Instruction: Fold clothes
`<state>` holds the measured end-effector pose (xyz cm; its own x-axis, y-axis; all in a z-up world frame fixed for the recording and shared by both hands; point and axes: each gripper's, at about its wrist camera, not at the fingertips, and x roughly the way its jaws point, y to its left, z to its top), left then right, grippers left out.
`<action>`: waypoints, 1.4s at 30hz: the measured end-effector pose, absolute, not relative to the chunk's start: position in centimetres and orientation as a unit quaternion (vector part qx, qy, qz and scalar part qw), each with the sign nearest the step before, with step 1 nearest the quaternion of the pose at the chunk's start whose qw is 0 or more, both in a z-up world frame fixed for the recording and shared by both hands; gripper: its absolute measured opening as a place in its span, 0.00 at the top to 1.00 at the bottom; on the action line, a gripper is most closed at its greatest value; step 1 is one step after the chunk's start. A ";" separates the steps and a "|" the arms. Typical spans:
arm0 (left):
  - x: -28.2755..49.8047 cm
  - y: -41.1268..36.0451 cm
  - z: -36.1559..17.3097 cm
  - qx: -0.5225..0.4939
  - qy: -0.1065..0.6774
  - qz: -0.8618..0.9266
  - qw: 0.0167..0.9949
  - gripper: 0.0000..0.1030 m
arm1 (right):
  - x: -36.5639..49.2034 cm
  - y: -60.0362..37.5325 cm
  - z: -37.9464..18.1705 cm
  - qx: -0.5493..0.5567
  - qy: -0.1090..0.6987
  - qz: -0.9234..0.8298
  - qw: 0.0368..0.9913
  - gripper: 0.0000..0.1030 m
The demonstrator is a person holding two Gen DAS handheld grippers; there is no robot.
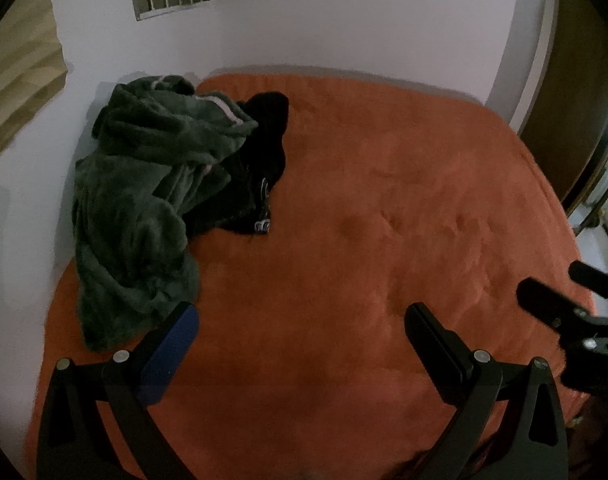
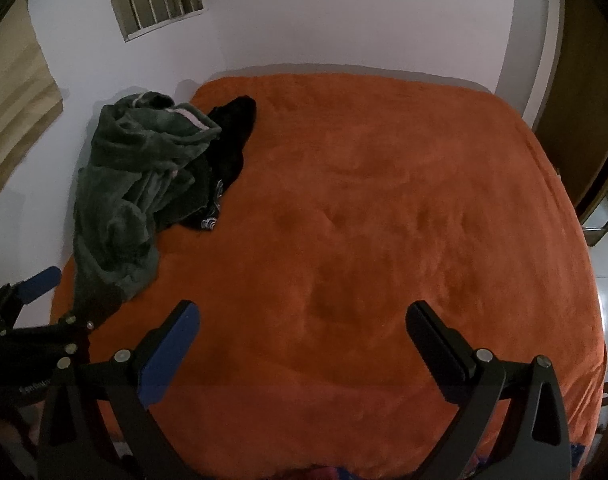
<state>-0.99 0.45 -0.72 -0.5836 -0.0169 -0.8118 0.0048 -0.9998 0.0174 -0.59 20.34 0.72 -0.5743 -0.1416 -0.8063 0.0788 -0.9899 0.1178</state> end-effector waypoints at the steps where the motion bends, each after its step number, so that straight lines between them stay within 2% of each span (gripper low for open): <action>1: -1.0 0.6 -0.9 0.459 -0.014 -0.888 0.006 0.00 | -0.6 20.5 0.7 0.457 -0.036 -0.887 0.060 0.00; 6: -0.4 1.1 -0.9 0.449 -0.036 -0.893 0.005 0.00 | -0.9 20.3 1.2 0.455 -0.042 -0.888 0.057 0.00; 13: -0.9 0.1 -0.2 0.463 -0.007 -0.886 0.029 0.00 | 0.0 20.8 1.5 0.438 -0.038 -0.896 0.062 0.00; 20: -0.3 -1.7 2.5 0.359 0.006 -0.933 0.032 0.00 | 0.3 20.5 1.4 0.439 0.006 -0.896 0.066 0.00; 30: -3.8 -3.2 1.6 0.372 0.023 -0.927 0.046 0.00 | -2.4 21.0 2.1 0.441 0.042 -0.893 0.076 0.00; 34: -5.3 -3.0 2.9 0.375 0.035 -0.926 0.013 0.00 | -4.3 20.8 2.4 0.443 0.066 -0.890 0.080 0.00; 38: -6.7 -4.0 4.2 0.353 0.045 -0.934 0.022 0.00 | -6.9 20.0 3.0 0.438 0.061 -0.893 0.087 0.00; 42: -8.6 -5.9 3.2 0.366 0.085 -0.927 0.022 0.00 | -8.7 18.3 3.6 0.416 0.076 -0.901 0.101 0.00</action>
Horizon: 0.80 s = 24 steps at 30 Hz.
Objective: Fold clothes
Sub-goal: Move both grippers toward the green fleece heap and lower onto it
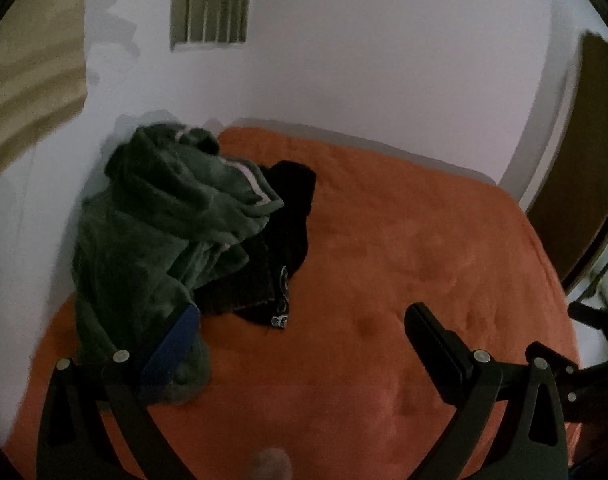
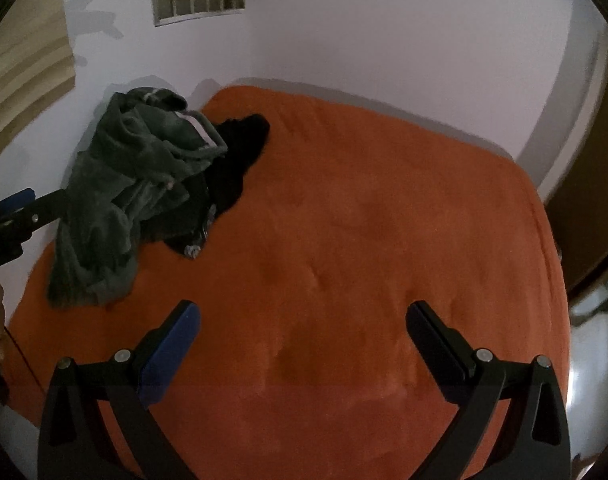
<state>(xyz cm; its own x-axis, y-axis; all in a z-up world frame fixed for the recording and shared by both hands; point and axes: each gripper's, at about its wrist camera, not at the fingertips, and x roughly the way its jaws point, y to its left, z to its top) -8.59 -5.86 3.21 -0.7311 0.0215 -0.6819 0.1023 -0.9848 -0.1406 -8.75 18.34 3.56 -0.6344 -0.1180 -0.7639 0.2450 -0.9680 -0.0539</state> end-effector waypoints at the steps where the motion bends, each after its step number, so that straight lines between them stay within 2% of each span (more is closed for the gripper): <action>1: -9.0 -6.3 2.7 0.377 0.102 -0.920 0.017 0.00 | -9.0 18.0 3.6 0.412 0.080 -0.902 0.104 0.00; 5: -10.6 -8.1 0.0 0.418 0.170 -0.892 -0.004 0.01 | -9.4 16.3 3.6 0.403 0.083 -0.903 0.121 0.00; 12: -10.5 -10.0 -2.0 0.419 0.206 -0.884 0.000 0.03 | -8.9 14.9 3.0 0.407 0.099 -0.896 0.149 0.00; 18: -10.2 -11.1 -1.2 0.388 0.157 -0.903 0.094 0.01 | -10.1 14.8 2.8 0.401 0.083 -0.902 0.138 0.00; 24: -8.9 -12.5 -1.6 0.391 0.203 -0.893 0.096 0.00 | -11.5 13.8 2.0 0.413 0.068 -0.899 0.130 0.00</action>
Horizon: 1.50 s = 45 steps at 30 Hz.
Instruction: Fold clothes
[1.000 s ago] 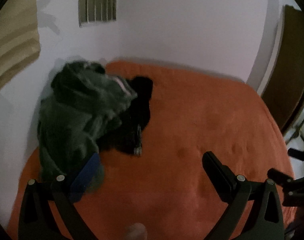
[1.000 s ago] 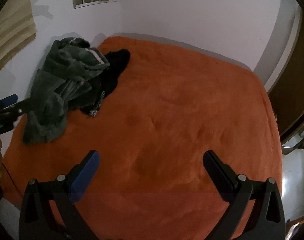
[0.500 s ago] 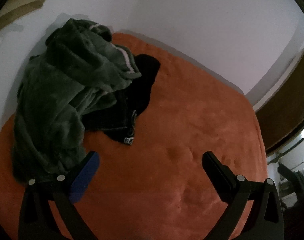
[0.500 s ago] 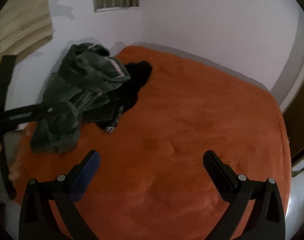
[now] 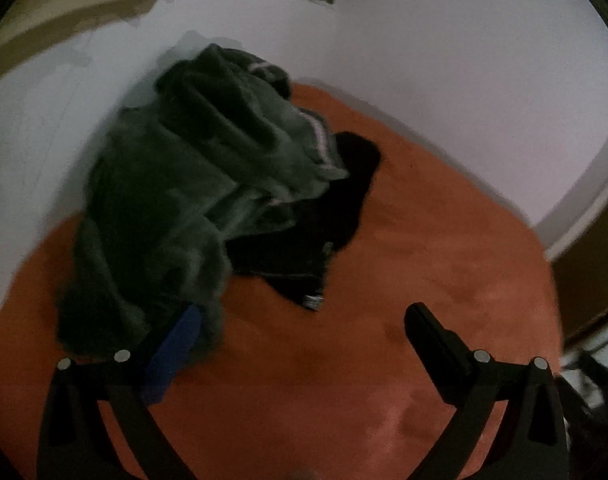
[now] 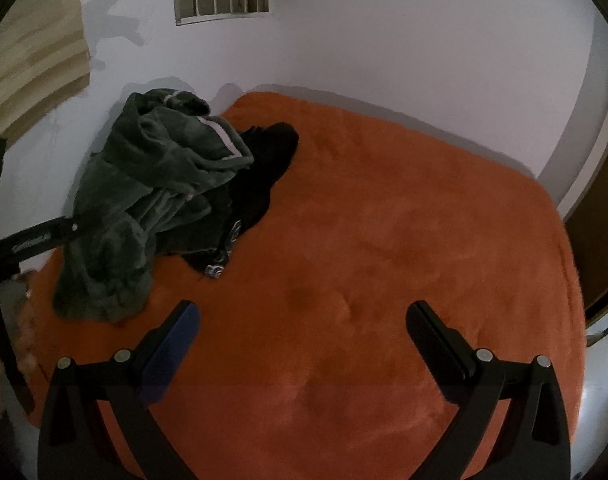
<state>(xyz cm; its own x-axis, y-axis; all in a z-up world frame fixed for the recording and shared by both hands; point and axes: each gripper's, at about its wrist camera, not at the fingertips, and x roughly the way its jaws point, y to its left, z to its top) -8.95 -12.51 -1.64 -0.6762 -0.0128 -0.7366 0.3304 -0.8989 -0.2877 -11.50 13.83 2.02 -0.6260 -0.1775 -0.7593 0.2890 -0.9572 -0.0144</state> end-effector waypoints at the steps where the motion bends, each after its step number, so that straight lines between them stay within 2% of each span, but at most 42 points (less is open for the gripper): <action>1: -8.5 -12.8 -1.7 0.384 0.211 -0.894 0.094 0.00 | -11.7 13.6 1.9 0.415 0.068 -0.897 0.132 0.00; 4: -7.9 -13.4 -2.1 0.367 0.230 -0.898 0.078 0.00 | -12.4 12.9 1.8 0.416 0.070 -0.896 0.139 0.00; 7: -8.7 -13.1 -2.6 0.398 0.191 -0.895 0.061 0.02 | -13.2 12.2 1.7 0.408 0.070 -0.899 0.145 0.00; 10: -9.3 -12.6 -2.8 0.400 0.122 -0.903 0.098 0.09 | -14.1 11.5 1.3 0.403 0.068 -0.900 0.154 0.00; 11: -9.6 -12.9 -3.2 0.403 0.128 -0.901 0.096 0.11 | -14.4 11.1 1.2 0.401 0.068 -0.900 0.157 0.00; 14: -10.3 -14.1 -4.4 0.412 0.147 -0.895 0.091 0.29 | -15.6 9.8 0.4 0.395 0.079 -0.900 0.167 0.00; 16: -11.0 -15.1 -5.6 0.424 0.163 -0.887 0.083 0.54 | -16.5 8.8 -0.2 0.391 0.083 -0.900 0.176 0.00; 19: -12.2 -16.7 -7.5 0.443 0.183 -0.875 0.064 0.66 | -18.1 7.0 -1.1 0.388 0.070 -0.899 0.191 0.00; 25: -13.9 -19.5 -8.2 0.427 0.236 -0.872 0.037 0.66 | -22.5 2.5 -2.6 0.391 0.029 -0.891 0.228 0.00; 27: -14.1 -20.3 -8.2 0.405 0.223 -0.884 0.070 0.66 | -23.9 1.0 -3.3 0.395 0.015 -0.888 0.234 0.00; 29: -14.3 -20.6 -8.3 0.389 0.186 -0.895 0.117 0.62 | -25.1 -0.4 -4.3 0.402 0.001 -0.883 0.243 0.00; 30: -14.4 -20.9 -8.6 0.385 0.174 -0.896 0.135 0.56 | -25.7 -1.1 -4.8 0.408 -0.002 -0.880 0.245 0.00; 31: -14.7 -21.4 -9.1 0.390 0.174 -0.894 0.136 0.52 | -26.2 -1.7 -5.4 0.413 -0.005 -0.877 0.247 0.00; 36: -16.4 -23.0 -11.5 0.423 0.145 -0.880 0.157 0.47 | -28.5 -4.4 -7.7 0.413 0.016 -0.879 0.238 0.00; 39: -17.0 -24.0 -12.2 0.427 0.160 -0.874 0.167 0.36 | -29.4 -5.8 -8.8 0.398 0.042 -0.884 0.242 0.00; 41: -17.5 -24.9 -12.7 0.423 0.180 -0.873 0.161 0.36 | -30.0 -6.8 -9.5 0.397 0.052 -0.880 0.256 0.00; 45: -18.3 -24.7 -13.8 0.434 0.160 -0.871 0.166 0.36 | -31.6 -8.7 -10.9 0.412 0.042 -0.870 0.269 0.00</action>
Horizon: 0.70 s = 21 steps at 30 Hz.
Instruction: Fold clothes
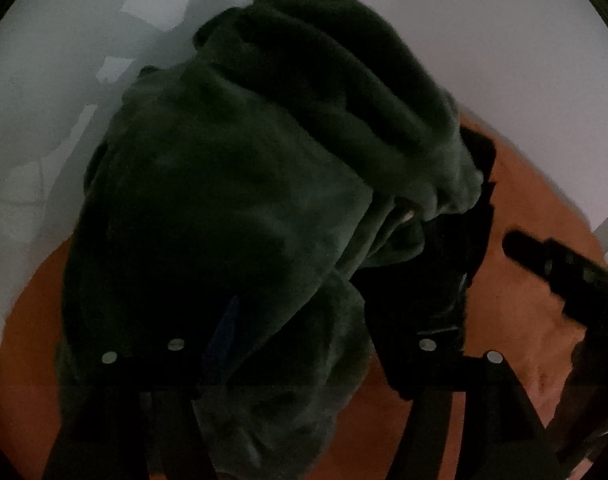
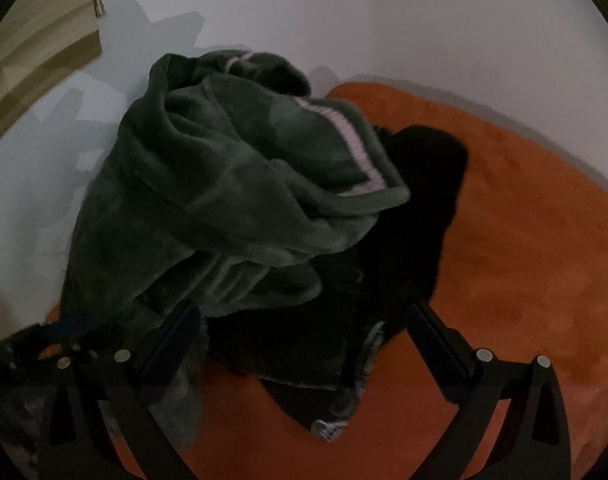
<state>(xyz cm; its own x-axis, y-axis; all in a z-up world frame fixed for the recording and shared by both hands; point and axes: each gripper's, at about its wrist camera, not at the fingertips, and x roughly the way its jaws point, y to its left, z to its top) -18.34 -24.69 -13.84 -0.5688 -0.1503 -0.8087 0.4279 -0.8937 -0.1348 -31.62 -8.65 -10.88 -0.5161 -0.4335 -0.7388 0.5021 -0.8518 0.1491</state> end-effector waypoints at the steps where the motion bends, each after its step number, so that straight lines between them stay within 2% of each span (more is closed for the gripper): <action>1: -18.5 -24.6 -14.1 0.436 0.160 -0.870 0.165 0.35 | -32.0 -8.9 -11.2 0.416 0.032 -0.868 0.269 0.00; 6: -18.9 -24.6 -14.9 0.444 0.164 -0.866 0.160 0.34 | -33.8 -9.9 -12.3 0.437 0.000 -0.859 0.268 0.00; 14: -18.5 -26.6 -14.7 0.432 0.199 -0.866 0.154 0.34 | -35.2 -12.3 -13.1 0.421 0.010 -0.867 0.268 0.00; 15: -18.4 -26.8 -14.7 0.428 0.210 -0.867 0.147 0.34 | -35.4 -12.6 -13.0 0.420 0.011 -0.867 0.267 0.03; 17: -18.1 -27.1 -14.9 0.421 0.223 -0.868 0.139 0.52 | -35.7 -13.2 -12.8 0.424 0.022 -0.866 0.263 0.41; 18: -18.1 -27.2 -14.9 0.419 0.226 -0.869 0.139 0.70 | -35.9 -13.4 -12.8 0.429 0.031 -0.867 0.252 0.84; 19: -18.0 -27.1 -15.0 0.416 0.225 -0.869 0.144 0.77 | -36.0 -13.3 -12.7 0.435 0.035 -0.867 0.241 0.99; 21: -17.7 -27.1 -14.7 0.403 0.229 -0.872 0.158 0.87 | -35.9 -12.0 -12.2 0.438 0.018 -0.870 0.226 1.00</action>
<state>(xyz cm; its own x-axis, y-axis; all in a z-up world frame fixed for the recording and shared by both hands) -17.66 -27.09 -14.68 -0.6251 -0.0910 -0.7752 0.4599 -0.8454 -0.2717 -35.92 -11.97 -12.16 -0.5143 -0.3770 -0.7703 0.4089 -0.8973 0.1663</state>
